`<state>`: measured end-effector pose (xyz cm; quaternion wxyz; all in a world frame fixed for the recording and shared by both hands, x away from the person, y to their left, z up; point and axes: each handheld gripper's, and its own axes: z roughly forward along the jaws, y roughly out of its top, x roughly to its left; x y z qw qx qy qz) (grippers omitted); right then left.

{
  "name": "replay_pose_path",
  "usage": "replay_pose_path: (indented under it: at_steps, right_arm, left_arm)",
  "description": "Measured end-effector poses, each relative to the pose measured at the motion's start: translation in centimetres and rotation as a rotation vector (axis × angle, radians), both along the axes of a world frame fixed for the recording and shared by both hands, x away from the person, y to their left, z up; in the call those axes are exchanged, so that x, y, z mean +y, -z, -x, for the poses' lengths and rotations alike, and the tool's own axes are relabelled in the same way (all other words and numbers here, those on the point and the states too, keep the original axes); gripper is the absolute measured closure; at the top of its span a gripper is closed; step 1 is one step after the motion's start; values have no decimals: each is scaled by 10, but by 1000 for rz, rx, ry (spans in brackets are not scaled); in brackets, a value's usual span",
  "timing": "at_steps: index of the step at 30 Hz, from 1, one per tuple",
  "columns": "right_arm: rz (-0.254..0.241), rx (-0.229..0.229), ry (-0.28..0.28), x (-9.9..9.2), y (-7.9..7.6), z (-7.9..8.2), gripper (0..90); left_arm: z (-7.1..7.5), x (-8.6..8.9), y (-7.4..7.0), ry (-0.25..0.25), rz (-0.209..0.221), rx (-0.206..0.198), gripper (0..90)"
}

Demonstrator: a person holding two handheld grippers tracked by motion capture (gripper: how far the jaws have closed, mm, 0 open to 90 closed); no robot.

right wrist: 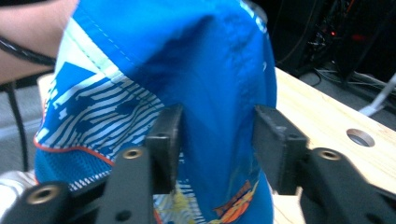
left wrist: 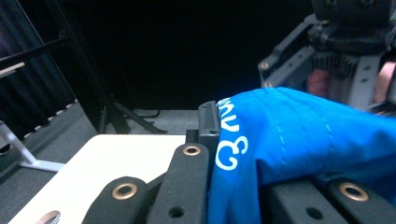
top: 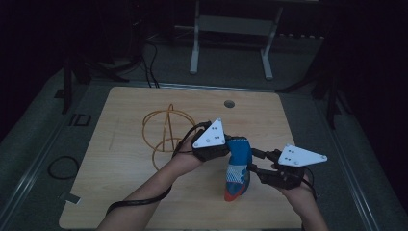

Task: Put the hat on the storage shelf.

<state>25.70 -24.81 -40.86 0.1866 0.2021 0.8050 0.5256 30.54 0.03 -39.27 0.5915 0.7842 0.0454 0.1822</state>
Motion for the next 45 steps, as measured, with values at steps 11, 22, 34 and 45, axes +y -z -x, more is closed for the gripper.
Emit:
replay_pose_path:
  at_steps: [11, 22, 34, 45]
  right_arm:
    - [-12, -33, 71, -6, -9, 3, 900]
    - [-98, -59, 91, -23, -30, 8, 900]
    - [-95, -82, 112, -28, -40, 10, 900]
    - [-106, -98, 119, -24, -49, 10, 900]
  left_arm:
    - [0, 9, -2, -6, -2, 8, 891]
    - [19, 17, 1, -3, -58, -48, 833]
    - [31, 39, -3, 0, -71, -23, 602]
    - [42, 56, -1, -39, -113, 12, 392]
